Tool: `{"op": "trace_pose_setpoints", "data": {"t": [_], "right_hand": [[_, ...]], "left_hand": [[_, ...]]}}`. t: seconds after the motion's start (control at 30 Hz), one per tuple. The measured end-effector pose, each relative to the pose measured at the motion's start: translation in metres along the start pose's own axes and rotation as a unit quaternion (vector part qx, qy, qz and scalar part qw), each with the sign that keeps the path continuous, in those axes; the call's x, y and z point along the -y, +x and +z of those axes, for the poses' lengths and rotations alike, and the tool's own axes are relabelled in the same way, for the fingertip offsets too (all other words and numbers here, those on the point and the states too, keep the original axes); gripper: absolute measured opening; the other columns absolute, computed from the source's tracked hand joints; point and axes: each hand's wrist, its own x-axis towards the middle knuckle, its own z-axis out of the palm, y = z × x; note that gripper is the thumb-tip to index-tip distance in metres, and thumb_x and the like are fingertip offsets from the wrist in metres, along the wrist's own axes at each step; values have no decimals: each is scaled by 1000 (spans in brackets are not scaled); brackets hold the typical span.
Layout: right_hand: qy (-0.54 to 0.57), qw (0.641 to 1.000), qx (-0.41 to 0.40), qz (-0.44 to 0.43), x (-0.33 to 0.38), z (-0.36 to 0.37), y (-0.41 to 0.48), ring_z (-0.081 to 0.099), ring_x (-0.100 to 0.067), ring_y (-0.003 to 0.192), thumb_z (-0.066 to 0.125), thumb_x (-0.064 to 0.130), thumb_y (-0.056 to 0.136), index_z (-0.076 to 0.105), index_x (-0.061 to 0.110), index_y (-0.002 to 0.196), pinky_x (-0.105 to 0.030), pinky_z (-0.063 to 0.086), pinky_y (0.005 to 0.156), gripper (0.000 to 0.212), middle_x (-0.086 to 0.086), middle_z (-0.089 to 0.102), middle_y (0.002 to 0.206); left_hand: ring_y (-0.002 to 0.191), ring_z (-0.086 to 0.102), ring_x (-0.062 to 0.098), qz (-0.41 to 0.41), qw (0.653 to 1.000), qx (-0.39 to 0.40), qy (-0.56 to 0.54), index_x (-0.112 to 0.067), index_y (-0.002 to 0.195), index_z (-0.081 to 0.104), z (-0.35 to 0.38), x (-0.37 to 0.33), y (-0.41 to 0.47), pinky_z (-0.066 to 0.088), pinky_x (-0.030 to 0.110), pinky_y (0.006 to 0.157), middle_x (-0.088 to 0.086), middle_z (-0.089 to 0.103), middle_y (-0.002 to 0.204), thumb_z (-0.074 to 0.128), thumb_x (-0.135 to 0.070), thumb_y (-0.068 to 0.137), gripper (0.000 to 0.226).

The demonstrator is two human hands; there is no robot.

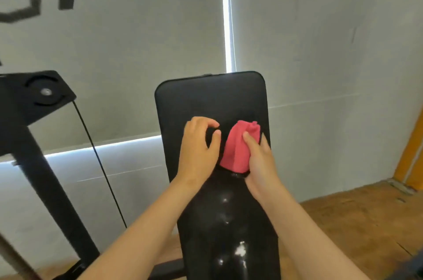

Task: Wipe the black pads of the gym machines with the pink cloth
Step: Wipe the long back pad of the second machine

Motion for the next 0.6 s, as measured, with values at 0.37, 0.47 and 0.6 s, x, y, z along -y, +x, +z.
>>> {"op": "trace_pose_setpoints", "data": {"t": [0.37, 0.47, 0.6], "right_hand": [[-283, 902, 1, -326, 86, 32, 88, 51, -7, 110, 60, 27, 94, 50, 28, 125, -9, 42, 86, 32, 10, 56, 116], [-416, 802, -52, -425, 92, 34, 119, 45, -16, 114, 63, 21, 93, 54, 18, 128, -23, 39, 95, 37, 0, 55, 120], [-492, 724, -91, -474, 82, 31, 139, 47, -25, 109, 64, 13, 90, 58, 11, 125, -23, 31, 88, 35, -7, 59, 116]], "left_hand": [[93, 55, 26, 42, 965, -88, 245, -14, 93, 63, -42, 40, 133, 42, 38, 80, 4, 63, 93, 40, -31, 93, 28], [66, 54, 26, -18, 962, -96, 255, -17, 74, 52, -37, 44, 132, 45, 35, 56, 0, 54, 69, 27, -40, 93, 39], [59, 49, 23, -23, 957, -105, 270, -17, 70, 48, -36, 44, 131, 44, 34, 50, 0, 50, 64, 28, -39, 94, 38]]}}
